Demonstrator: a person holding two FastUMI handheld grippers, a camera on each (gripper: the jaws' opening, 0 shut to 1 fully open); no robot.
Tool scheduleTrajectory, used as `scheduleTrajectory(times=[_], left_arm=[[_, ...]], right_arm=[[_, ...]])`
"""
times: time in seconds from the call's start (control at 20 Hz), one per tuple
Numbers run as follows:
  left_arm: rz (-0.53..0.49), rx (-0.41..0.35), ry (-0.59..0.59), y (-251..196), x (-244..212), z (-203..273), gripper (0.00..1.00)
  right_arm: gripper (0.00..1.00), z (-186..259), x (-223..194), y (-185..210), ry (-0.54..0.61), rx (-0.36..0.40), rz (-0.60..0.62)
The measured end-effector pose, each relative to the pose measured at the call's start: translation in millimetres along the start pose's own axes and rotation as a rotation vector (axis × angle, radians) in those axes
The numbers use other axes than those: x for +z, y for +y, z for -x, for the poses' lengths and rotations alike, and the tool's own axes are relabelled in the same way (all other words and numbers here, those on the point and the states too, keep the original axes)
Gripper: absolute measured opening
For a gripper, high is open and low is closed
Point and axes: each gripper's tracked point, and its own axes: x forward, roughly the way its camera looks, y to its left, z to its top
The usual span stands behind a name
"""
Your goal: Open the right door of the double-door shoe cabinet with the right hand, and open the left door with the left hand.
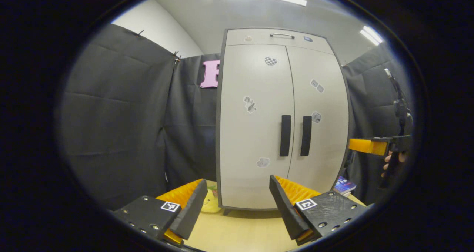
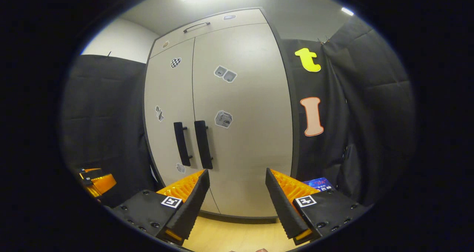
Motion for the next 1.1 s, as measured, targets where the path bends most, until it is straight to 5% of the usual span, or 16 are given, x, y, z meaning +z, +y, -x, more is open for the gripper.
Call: scheduleTrajectory(times=[0.15, 0.35, 0.4, 0.65, 0.7, 0.8, 0.9, 1.05, 1.1], left_arm=[[-0.008, -0.023, -0.006, -3.7, -2.6, -1.7, 0.99], [0.134, -0.064, -0.008, 11.0, 0.2, -8.2, 0.97], [0.13, -0.055, -0.015, 21.4, 1.4, -9.3, 0.97], [0.093, -0.044, -0.017, 71.9, -7.6, -15.9, 0.99], [0.09, -0.045, -0.013, 79.8, -9.9, -18.5, 0.99], [0.093, -0.051, -0.003, 92.2, -15.9, -25.8, 0.99], [0.106, -0.064, -0.002, 101.6, -19.7, -31.2, 0.97], [0.103, -0.076, -0.001, 114.8, -24.6, -38.8, 0.97], [0.101, -0.079, 0.0, 118.7, -26.3, -41.6, 0.95]], right_arm=[[0.96, -21.2, 17.8, 18.5, -0.024, 0.007, -0.001], [0.92, -59.8, 36.9, 44.3, -0.045, 0.001, 0.001], [0.98, -69.9, 39.6, 47.9, -0.043, -0.01, 0.01], [0.98, -109.0, 42.9, 64.3, -0.03, -0.056, 0.006], [0.92, -114.4, 40.9, 65.0, -0.022, -0.071, 0.006], [0.98, -125.0, 35.1, 69.5, -0.004, -0.088, 0.001], [0.89, -134.7, 27.8, 71.9, 0.013, -0.109, 0.011], [0.89, -145.4, 20.3, 77.0, 0.037, -0.139, 0.019], [0.77, -149.2, 18.7, 77.9, 0.043, -0.147, 0.021]])
